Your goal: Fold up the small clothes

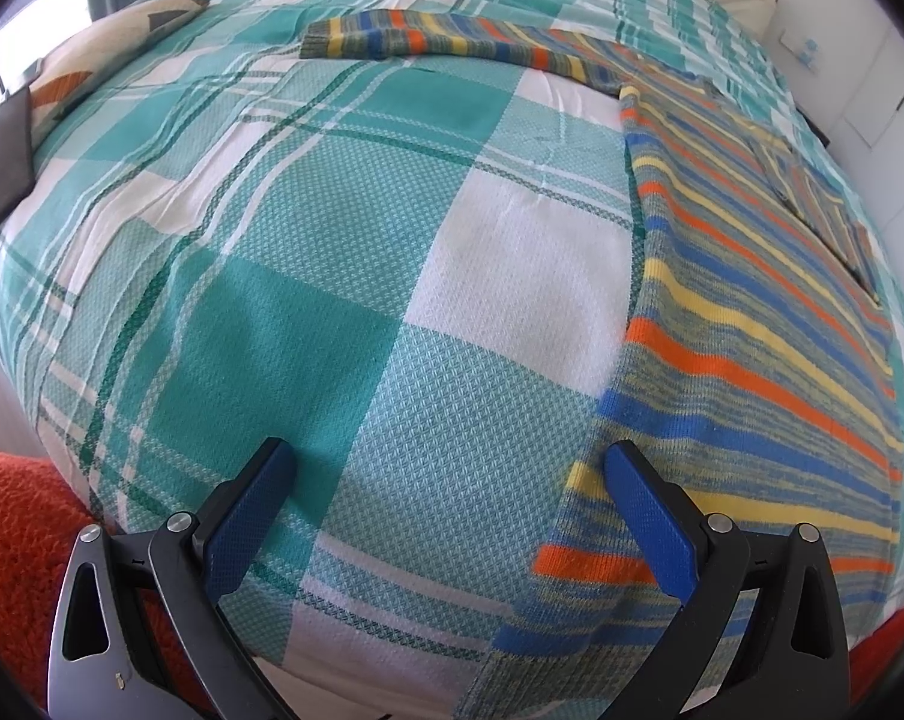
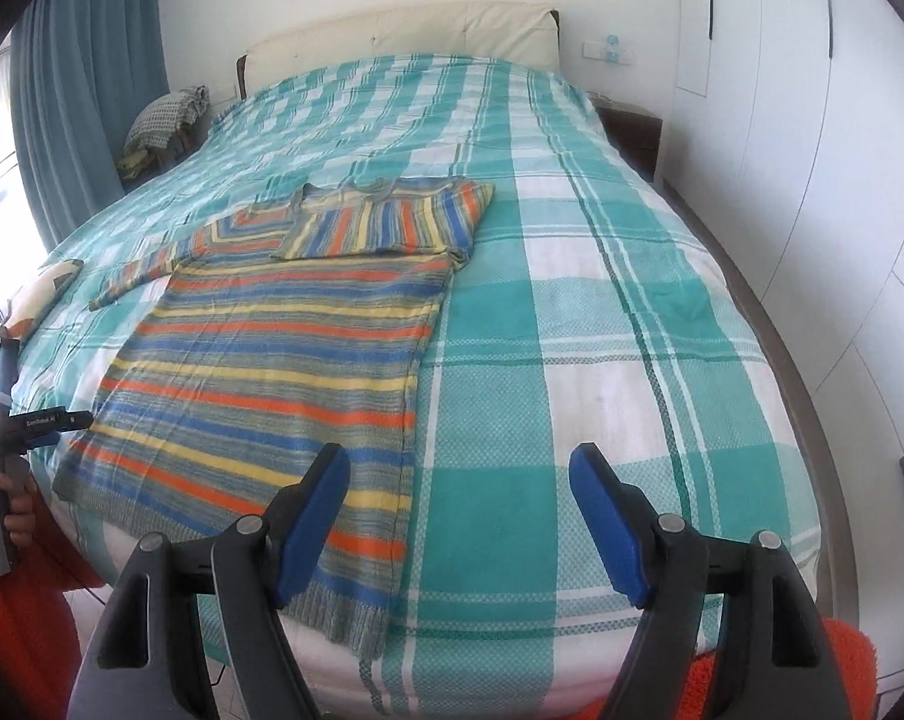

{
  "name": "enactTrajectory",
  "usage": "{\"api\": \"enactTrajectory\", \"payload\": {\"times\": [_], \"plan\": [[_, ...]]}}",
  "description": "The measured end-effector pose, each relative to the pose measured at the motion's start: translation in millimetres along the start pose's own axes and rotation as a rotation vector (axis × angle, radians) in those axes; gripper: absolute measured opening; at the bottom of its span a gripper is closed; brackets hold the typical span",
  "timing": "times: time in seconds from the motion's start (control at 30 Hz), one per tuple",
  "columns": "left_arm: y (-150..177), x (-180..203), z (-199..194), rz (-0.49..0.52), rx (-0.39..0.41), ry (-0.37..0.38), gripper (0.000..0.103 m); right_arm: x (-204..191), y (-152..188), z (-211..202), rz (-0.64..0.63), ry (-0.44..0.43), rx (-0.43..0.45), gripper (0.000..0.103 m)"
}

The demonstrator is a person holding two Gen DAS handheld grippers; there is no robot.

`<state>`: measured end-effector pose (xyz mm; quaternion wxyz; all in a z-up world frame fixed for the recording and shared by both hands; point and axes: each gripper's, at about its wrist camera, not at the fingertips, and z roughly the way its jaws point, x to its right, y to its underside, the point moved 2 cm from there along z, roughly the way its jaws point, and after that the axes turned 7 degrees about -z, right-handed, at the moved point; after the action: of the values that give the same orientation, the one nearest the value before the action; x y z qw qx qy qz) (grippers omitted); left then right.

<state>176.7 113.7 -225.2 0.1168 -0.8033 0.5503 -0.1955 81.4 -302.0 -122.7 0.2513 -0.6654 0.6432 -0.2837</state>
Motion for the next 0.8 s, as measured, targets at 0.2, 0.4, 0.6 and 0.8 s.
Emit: {"api": "enactTrajectory", "payload": {"times": [0.2,0.4,0.6,0.8], "plan": [[0.1,0.8,0.4,0.002,0.0,-0.005,0.103,4.8,7.1,10.2,0.046,-0.011,-0.013,0.075],[-0.2,0.3,0.4,0.003,-0.001,-0.005,0.103,6.9,9.7,12.4,0.063,-0.003,-0.006,0.075],[-0.2,0.0,0.1,0.003,-0.001,-0.005,0.103,6.7,10.0,13.1,0.06,-0.005,-0.007,0.075],[-0.1,0.3,0.3,0.003,-0.001,-0.005,0.103,4.8,9.3,12.7,0.055,-0.008,0.004,0.075]]}}
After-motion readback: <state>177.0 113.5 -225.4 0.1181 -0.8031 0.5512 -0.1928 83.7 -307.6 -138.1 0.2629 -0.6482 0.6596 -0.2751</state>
